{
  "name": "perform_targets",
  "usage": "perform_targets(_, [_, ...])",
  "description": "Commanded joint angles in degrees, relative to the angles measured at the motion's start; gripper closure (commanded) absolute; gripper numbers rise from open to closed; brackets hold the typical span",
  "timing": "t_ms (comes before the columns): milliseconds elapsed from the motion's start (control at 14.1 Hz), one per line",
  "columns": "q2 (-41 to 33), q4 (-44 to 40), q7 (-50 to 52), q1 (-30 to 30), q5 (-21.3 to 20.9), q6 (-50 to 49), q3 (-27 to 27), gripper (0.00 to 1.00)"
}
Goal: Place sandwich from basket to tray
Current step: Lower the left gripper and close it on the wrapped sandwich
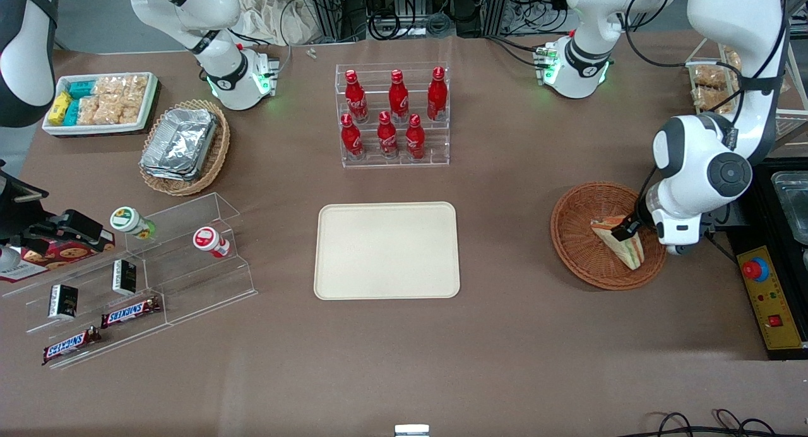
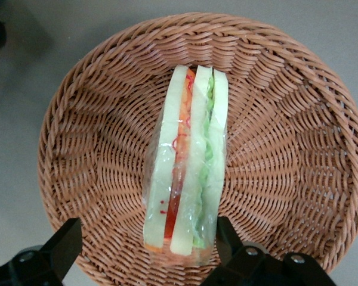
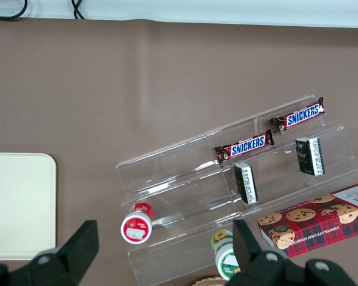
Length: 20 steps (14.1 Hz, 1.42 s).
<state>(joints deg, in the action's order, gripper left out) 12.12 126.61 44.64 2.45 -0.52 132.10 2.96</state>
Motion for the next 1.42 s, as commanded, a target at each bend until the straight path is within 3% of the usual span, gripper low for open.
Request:
perform_targets(0, [0.36, 1.09, 1.77, 0.01, -0.89, 2.46, -0.15, 0.0])
perform_targets(283, [1.85, 1.01, 1.77, 0.01, -0.89, 3.69, -0.06, 0.01])
perform_targets(354, [2.29, 1.01, 1.77, 0.01, -0.89, 4.21, -0.15, 0.06])
perform_targets(567, [2.73, 0.83, 1.94, 0.01, -0.8, 4.74, -0.15, 0.43])
perform_targets(709, [2.73, 0.4, 3.87, 0.09, -0.8, 4.74, -0.15, 0.8])
perform_targets(850, [2.82, -0.83, 6.94, 0.18, -0.89, 4.57, -1.28, 1.0])
perform_targets(1134, [1.77, -5.39, 8.27, 0.18, -1.76, -2.6, -2.96, 1.0])
perform_targets(1346, [1.32, -15.65, 7.13, 0.01, -6.33, -20.68, -6.11, 1.0])
